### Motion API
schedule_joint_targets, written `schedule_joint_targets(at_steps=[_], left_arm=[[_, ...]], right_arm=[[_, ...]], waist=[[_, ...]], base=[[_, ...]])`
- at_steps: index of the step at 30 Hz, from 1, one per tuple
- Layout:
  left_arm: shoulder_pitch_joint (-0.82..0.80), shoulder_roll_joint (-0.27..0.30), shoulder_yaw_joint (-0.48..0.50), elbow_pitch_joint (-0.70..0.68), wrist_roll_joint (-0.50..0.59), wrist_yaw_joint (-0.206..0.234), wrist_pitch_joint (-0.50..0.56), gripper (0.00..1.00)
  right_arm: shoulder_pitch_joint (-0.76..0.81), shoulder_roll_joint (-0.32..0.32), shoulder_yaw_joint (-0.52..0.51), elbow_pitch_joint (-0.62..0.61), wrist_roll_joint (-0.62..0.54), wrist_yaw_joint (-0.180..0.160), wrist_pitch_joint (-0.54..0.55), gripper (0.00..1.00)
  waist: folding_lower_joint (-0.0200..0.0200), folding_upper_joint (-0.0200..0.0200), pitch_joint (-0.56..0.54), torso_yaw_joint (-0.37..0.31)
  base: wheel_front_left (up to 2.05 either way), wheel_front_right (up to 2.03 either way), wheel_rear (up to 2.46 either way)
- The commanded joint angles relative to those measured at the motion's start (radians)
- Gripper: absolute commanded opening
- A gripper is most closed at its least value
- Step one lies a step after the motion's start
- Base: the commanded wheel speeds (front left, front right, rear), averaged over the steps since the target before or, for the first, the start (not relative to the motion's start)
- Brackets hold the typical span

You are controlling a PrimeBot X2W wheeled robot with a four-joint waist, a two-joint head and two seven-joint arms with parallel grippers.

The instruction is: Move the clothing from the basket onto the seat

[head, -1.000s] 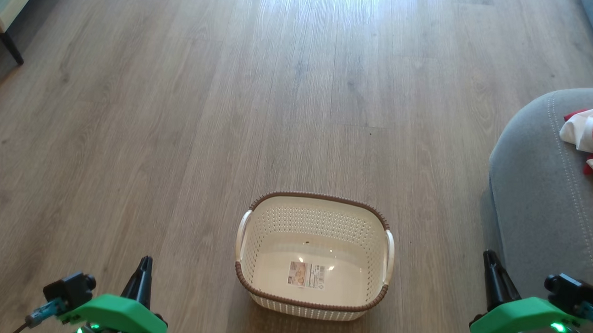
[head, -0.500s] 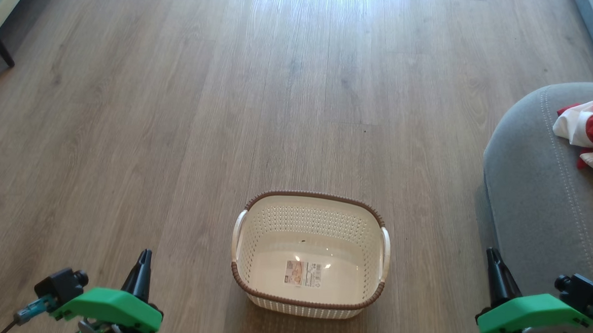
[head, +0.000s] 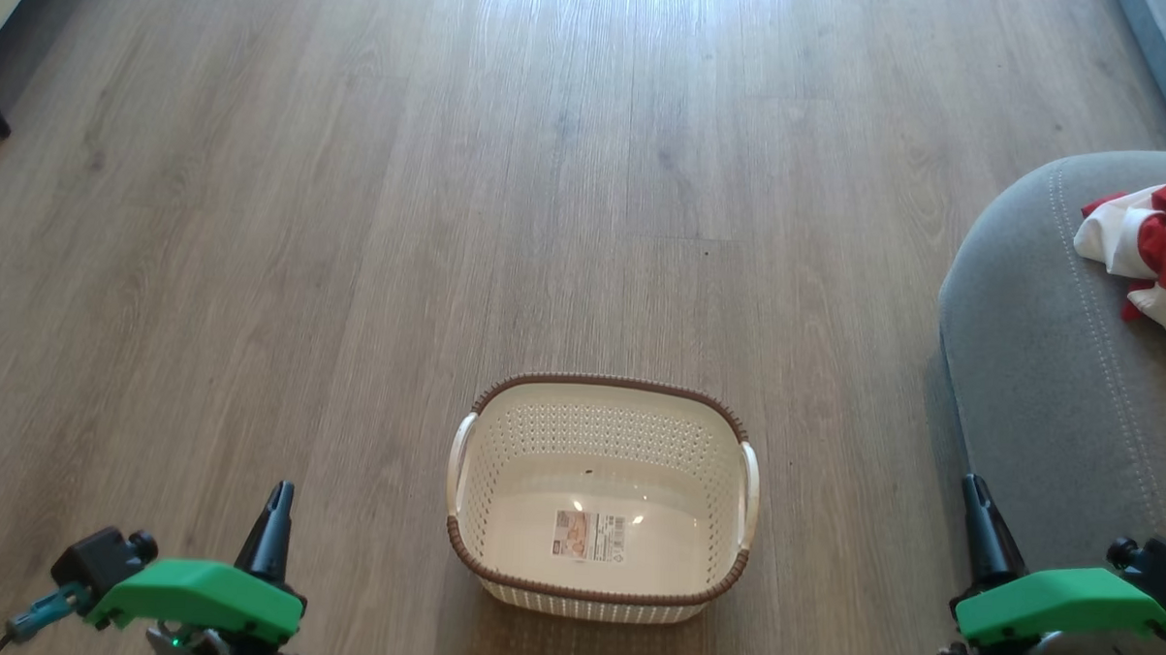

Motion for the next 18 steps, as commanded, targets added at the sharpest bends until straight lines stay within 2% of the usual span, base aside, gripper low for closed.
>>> schedule_joint_targets(at_steps=[1,18], left_arm=[[-0.061,0.000,0.037,-0.039,-0.030,-0.012,0.010,0.00],[-0.073,-0.021,0.083,-0.054,-0.183,-0.034,0.059,0.00]], right_arm=[[-0.061,-0.009,0.004,-0.038,0.041,0.000,0.011,0.00],[-0.082,-0.011,0.000,-0.045,0.248,0.000,0.054,0.00]], waist=[[0.0000,0.0000,0.001,-0.003],[0.0000,0.0000,0.006,-0.025]], base=[[0.00,0.00,0.00],[0.00,0.00,0.00]])
